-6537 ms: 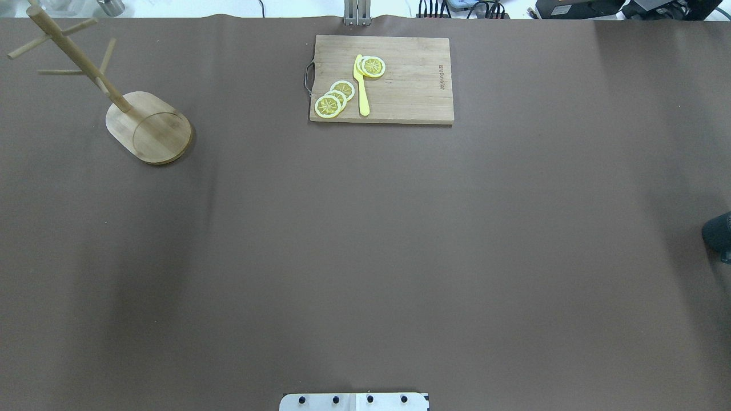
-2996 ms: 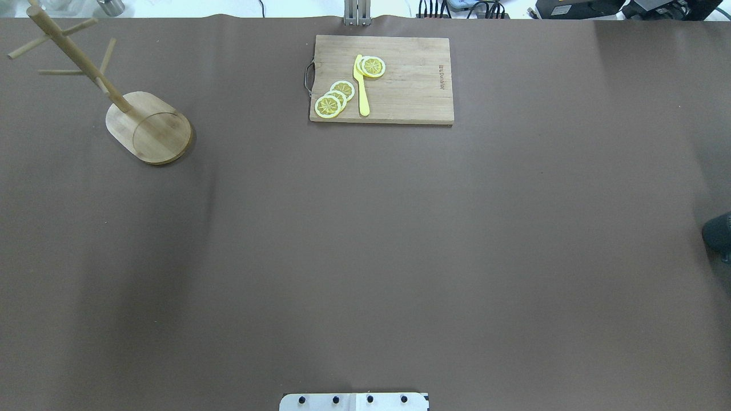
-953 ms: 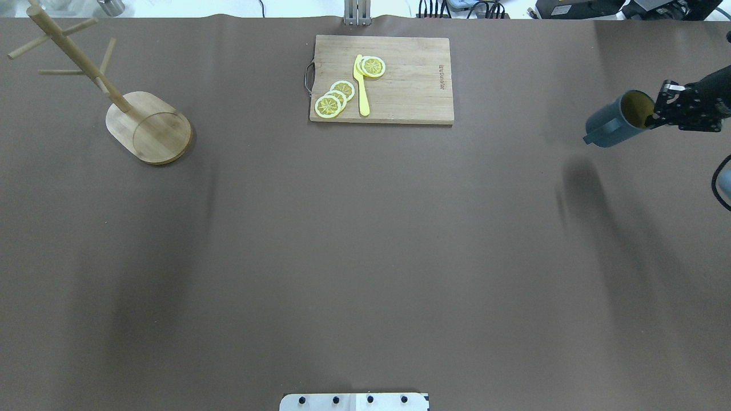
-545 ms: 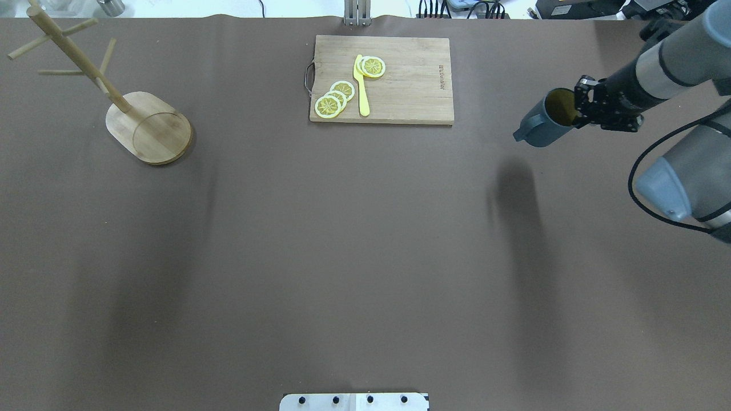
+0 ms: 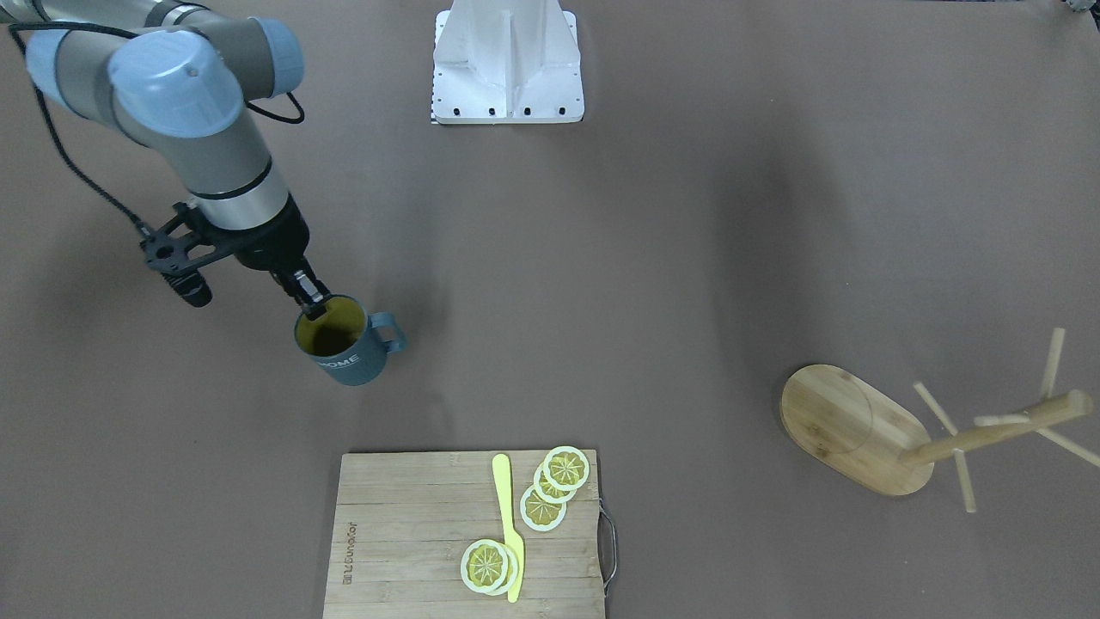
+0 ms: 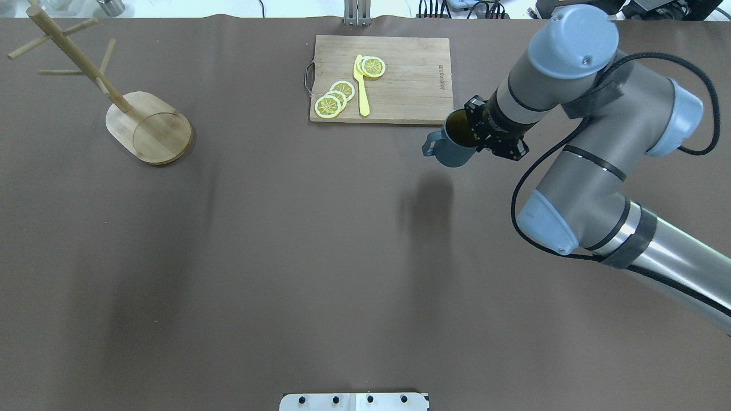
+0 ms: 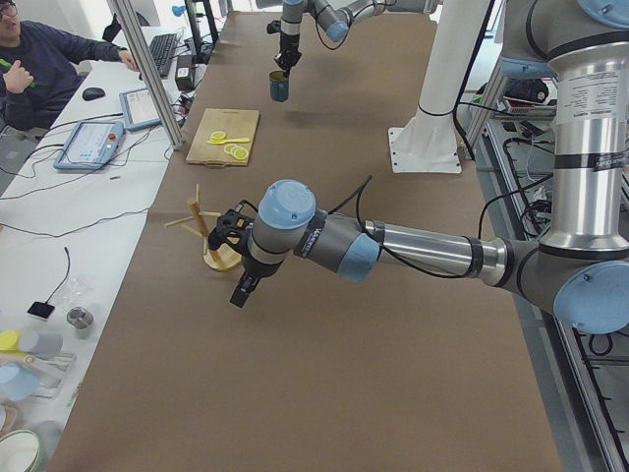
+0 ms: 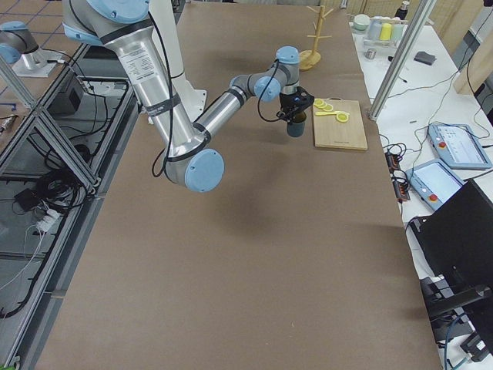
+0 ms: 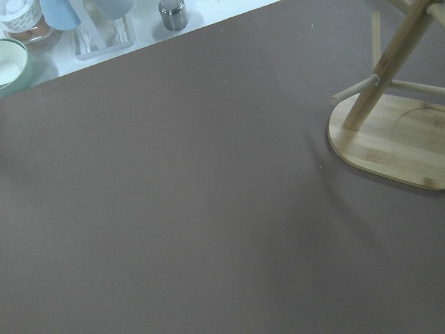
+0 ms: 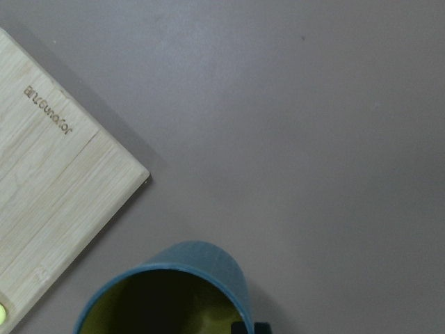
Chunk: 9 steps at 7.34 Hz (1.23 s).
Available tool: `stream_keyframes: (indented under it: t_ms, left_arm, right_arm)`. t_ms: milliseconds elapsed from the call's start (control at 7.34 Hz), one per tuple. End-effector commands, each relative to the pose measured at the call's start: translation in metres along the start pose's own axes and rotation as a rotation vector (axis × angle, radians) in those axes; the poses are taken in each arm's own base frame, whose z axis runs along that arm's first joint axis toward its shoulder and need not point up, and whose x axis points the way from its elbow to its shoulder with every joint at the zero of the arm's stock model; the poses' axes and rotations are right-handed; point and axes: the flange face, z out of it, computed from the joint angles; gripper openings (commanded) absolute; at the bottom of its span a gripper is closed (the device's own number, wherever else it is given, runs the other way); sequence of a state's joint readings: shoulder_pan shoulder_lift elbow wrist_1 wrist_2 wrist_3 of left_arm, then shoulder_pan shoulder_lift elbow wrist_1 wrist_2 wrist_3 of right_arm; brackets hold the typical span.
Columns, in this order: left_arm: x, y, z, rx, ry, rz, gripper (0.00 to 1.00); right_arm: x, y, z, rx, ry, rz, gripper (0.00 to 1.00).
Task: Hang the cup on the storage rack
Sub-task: 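Carry the teal mug with the right gripper toward the table center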
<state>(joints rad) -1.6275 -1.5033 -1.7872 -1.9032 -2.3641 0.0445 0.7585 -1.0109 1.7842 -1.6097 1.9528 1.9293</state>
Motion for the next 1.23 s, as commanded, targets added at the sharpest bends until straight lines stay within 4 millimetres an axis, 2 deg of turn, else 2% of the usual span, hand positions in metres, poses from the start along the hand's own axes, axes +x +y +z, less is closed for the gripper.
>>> stream_keyframes:
  t_ms: [0, 136, 409, 681, 953, 1089]
  left_arm:
    - [0.000, 0.000, 0.000, 0.000, -0.002, 0.000, 0.99]
    - [0.000, 0.000, 0.000, 0.000, -0.002, 0.000, 0.99]
    - [-0.002, 0.001, 0.002, -0.003, -0.002, -0.001, 0.99]
    - [-0.003, 0.001, 0.002, -0.002, -0.005, 0.000, 0.99]
    - [-0.003, 0.001, 0.002, -0.002, -0.006, 0.001, 0.99]
    - [-0.003, 0.001, 0.002, -0.002, -0.006, 0.003, 0.99]
  right_arm:
    - [-0.025, 0.085, 0.006, 0.024, 0.019, 0.170, 0.00]
    - [-0.048, 0.115, 0.010, 0.039, 0.044, 0.263, 0.00]
    - [-0.095, 0.155, 0.026, 0.054, 0.083, 0.393, 0.00]
    - [-0.103, 0.176, 0.033, 0.056, 0.101, 0.497, 0.00]
    - [-0.091, 0.198, 0.045, 0.062, 0.136, 0.521, 0.00]
    - [-0.089, 0.201, 0.047, 0.062, 0.140, 0.526, 0.00]
